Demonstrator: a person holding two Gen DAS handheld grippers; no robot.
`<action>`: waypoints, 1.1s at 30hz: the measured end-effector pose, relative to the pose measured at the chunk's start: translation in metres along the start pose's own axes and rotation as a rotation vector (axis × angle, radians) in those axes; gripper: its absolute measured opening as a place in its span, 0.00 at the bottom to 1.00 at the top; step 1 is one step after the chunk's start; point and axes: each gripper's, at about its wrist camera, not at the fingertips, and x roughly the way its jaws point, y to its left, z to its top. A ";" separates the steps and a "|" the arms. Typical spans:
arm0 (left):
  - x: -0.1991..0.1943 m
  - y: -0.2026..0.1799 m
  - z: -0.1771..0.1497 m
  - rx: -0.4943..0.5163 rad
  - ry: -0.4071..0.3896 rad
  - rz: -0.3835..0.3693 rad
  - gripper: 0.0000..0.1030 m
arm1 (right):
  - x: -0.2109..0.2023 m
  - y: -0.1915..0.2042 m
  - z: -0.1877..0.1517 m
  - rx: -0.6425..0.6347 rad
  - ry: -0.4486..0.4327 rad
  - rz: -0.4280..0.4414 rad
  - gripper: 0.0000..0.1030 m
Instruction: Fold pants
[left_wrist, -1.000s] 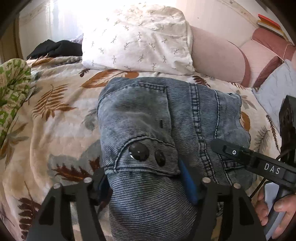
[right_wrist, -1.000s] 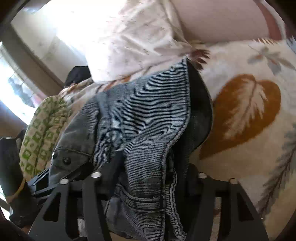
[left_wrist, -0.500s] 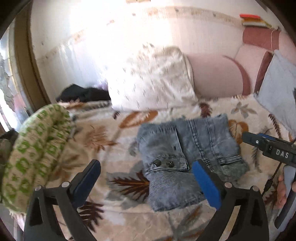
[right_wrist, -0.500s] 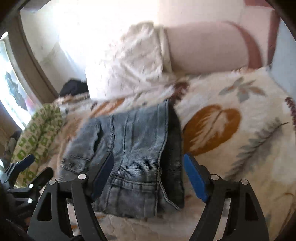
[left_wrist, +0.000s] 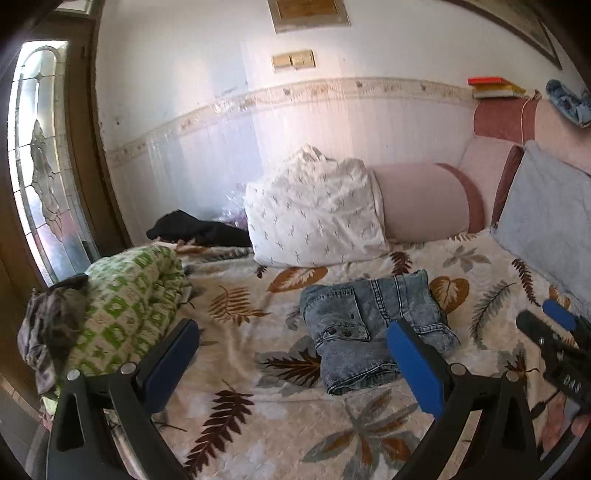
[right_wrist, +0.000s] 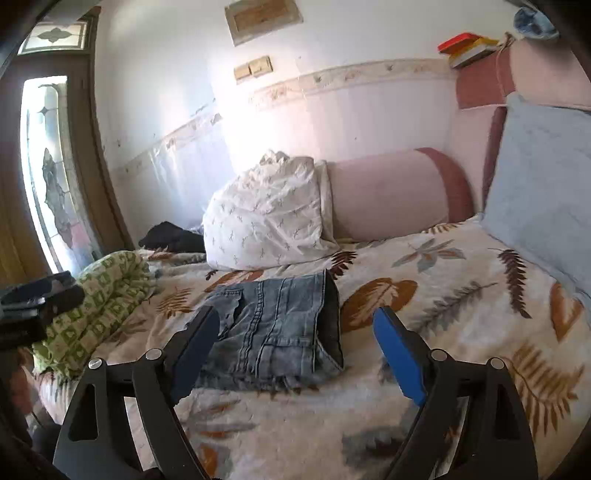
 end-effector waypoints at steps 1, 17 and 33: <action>-0.007 0.003 0.000 -0.003 -0.011 0.000 1.00 | -0.009 0.004 -0.003 -0.007 -0.011 -0.007 0.83; -0.072 0.037 0.002 -0.047 -0.116 0.039 1.00 | -0.098 0.078 0.004 -0.149 -0.184 0.044 0.84; -0.062 0.049 -0.001 -0.081 -0.076 0.099 1.00 | -0.106 0.114 0.010 -0.237 -0.223 0.107 0.85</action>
